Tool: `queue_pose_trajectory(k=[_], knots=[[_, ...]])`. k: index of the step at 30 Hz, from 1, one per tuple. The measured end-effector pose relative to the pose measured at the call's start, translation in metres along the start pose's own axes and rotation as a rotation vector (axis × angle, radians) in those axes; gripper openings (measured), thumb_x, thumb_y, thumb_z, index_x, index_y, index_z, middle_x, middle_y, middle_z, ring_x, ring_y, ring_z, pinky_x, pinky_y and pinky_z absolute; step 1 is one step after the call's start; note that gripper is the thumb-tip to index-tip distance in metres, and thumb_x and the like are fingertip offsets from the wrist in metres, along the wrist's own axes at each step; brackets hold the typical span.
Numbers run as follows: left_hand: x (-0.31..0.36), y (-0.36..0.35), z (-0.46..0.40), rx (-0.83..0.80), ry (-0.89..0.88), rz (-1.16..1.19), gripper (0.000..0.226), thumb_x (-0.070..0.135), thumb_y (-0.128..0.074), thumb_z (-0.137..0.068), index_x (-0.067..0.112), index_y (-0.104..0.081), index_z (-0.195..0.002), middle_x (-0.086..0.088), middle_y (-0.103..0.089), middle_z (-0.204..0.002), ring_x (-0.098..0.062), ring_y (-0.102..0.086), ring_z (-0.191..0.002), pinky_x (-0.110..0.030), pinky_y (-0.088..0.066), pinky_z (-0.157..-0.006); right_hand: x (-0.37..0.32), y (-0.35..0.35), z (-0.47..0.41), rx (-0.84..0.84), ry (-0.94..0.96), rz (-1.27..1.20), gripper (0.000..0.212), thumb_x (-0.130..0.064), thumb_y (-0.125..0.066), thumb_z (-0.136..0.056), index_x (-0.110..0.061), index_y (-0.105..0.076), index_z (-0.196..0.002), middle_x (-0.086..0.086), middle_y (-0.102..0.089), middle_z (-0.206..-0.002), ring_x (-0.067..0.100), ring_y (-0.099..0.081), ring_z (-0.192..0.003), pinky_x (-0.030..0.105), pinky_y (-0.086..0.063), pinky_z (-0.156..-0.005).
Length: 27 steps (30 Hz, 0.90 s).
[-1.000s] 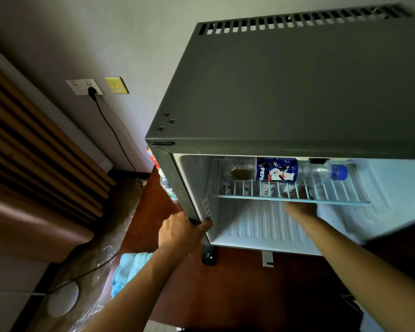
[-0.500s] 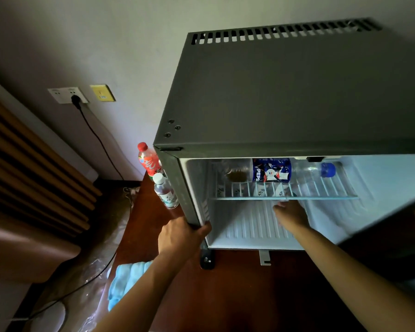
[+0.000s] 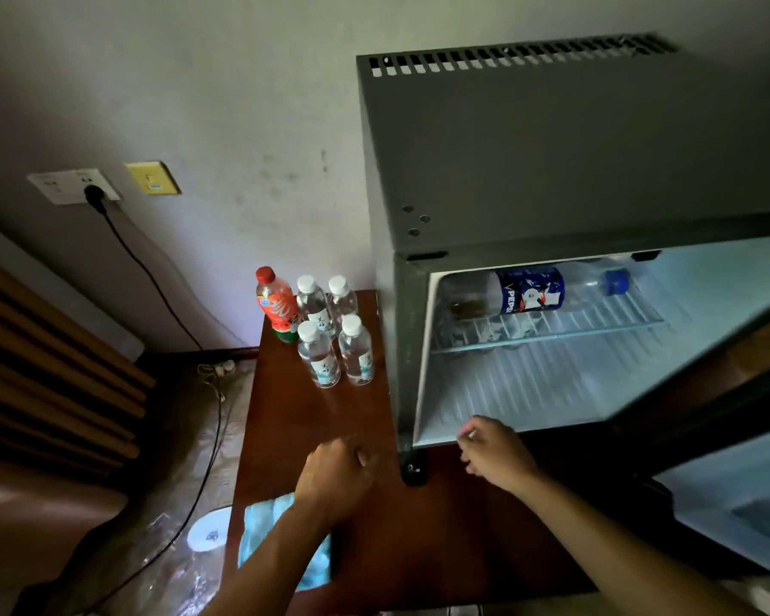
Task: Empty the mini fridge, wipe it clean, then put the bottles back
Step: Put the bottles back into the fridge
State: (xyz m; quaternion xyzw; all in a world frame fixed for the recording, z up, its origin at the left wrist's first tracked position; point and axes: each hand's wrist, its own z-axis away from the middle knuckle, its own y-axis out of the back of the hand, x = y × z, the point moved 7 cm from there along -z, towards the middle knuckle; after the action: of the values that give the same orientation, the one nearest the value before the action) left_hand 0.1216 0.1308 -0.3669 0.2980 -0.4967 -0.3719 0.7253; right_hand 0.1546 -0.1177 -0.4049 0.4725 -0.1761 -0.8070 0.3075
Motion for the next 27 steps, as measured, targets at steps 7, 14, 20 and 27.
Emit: queue_pose_trajectory(k=[7, 14, 20, 27], knots=[[-0.046, 0.029, -0.004, 0.002, -0.021, 0.025, 0.025, 0.037, -0.06, -0.087, 0.03, -0.053, -0.064, 0.016, -0.057, -0.063, -0.015, -0.066, -0.081, -0.026, -0.035, -0.064, -0.056, -0.076, 0.035, -0.134, 0.125, 0.07, 0.011, -0.03, -0.056, -0.091, -0.03, -0.063, -0.084, -0.002, -0.067, -0.084, 0.011, -0.065, -0.083, 0.04, -0.057, -0.082], [-0.084, 0.055, -0.01, 0.023, -0.046, 0.048, 0.023, 0.037, -0.059, -0.088, 0.03, -0.052, -0.067, 0.016, -0.058, -0.066, -0.017, -0.066, -0.082, -0.027, -0.037, -0.063, -0.114, -0.122, 0.032, -0.098, 0.198, 0.043, 0.011, -0.029, -0.056, -0.092, -0.03, -0.062, -0.101, -0.004, -0.063, -0.086, 0.012, -0.064, -0.082, 0.04, -0.057, -0.081], [-0.108, 0.087, -0.022, 0.073, -0.07, 0.091, 0.018, 0.033, -0.063, -0.089, 0.029, -0.057, -0.073, 0.008, -0.067, -0.076, -0.017, -0.064, -0.078, -0.027, -0.041, -0.063, -0.178, -0.115, 0.013, 0.037, 0.281, 0.108, 0.027, -0.026, -0.056, -0.092, -0.033, -0.055, -0.117, -0.009, -0.062, -0.082, 0.005, -0.059, -0.078, 0.034, -0.052, -0.077], [-0.126, 0.108, -0.042, 0.079, -0.064, 0.154, 0.025, 0.036, -0.062, -0.091, 0.035, -0.052, -0.069, 0.015, -0.059, -0.065, 0.005, -0.053, -0.058, -0.009, -0.032, -0.045, -0.241, -0.1, -0.025, 0.122, 0.301, 0.254, 0.047, -0.023, -0.052, -0.09, -0.031, -0.042, -0.134, 0.0, -0.062, -0.119, 0.024, -0.061, -0.102, 0.036, -0.051, -0.083]])
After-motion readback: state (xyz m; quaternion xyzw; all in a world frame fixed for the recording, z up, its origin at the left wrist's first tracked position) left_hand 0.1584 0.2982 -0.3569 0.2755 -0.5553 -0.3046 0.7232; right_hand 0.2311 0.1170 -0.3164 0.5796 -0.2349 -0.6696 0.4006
